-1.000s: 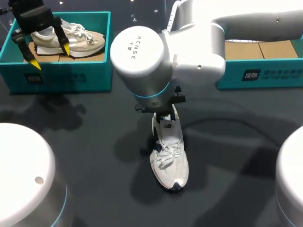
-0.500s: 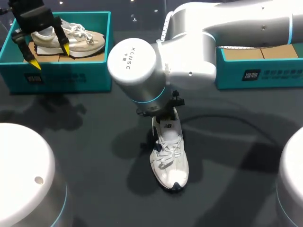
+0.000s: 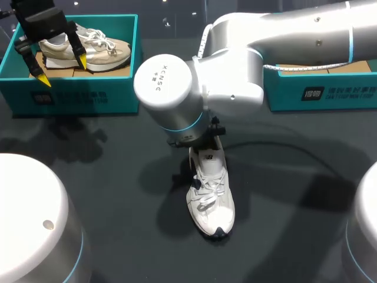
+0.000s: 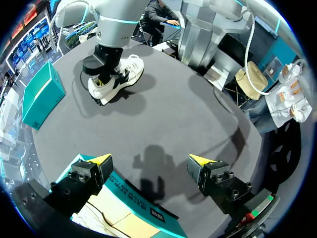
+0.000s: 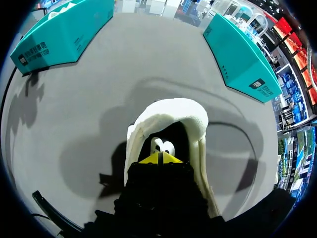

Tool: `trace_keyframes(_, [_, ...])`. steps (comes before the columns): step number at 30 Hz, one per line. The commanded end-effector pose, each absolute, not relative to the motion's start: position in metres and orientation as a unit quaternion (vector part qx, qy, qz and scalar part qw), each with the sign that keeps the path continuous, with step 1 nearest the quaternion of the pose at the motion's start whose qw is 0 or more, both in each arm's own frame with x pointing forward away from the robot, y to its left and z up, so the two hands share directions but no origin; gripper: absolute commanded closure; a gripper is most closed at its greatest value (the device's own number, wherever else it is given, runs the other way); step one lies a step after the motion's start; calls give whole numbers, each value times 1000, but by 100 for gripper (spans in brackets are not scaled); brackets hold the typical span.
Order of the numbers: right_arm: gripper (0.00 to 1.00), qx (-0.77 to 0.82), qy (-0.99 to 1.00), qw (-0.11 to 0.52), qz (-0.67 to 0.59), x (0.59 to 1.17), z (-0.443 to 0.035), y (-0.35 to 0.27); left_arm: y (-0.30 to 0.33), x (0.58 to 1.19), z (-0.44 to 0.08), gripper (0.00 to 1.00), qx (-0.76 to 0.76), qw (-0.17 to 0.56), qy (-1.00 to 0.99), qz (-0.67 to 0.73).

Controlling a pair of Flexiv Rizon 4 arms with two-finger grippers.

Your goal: Take the shoe out of the shoebox, open the shoe tongue, remove and reinsert the insole, then place the shoe into the shoebox

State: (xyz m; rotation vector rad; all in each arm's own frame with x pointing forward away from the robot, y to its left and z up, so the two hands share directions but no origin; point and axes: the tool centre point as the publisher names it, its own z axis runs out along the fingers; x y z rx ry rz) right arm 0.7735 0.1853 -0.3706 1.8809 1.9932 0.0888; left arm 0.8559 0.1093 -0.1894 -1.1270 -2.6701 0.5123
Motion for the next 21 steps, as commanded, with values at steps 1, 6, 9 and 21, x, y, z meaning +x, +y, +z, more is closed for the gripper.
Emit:
trace_keyframes(1, [100, 678, 703, 209, 53, 766, -358, 179, 110, 856, -189, 0, -382, 99, -903, 172])
trace_keyframes(6, [100, 674, 710, 193, 65, 778, -370, 179, 110, 856, -189, 0, -382, 99, -903, 172])
trace_keyframes(9, [100, 672, 715, 181, 63, 785, -383, 179, 110, 856, -189, 0, -382, 99, -903, 172])
trace_keyframes(21, [100, 672, 720, 169, 35, 764, -396, 180, 110, 856, -189, 0, -382, 99, -903, 172])
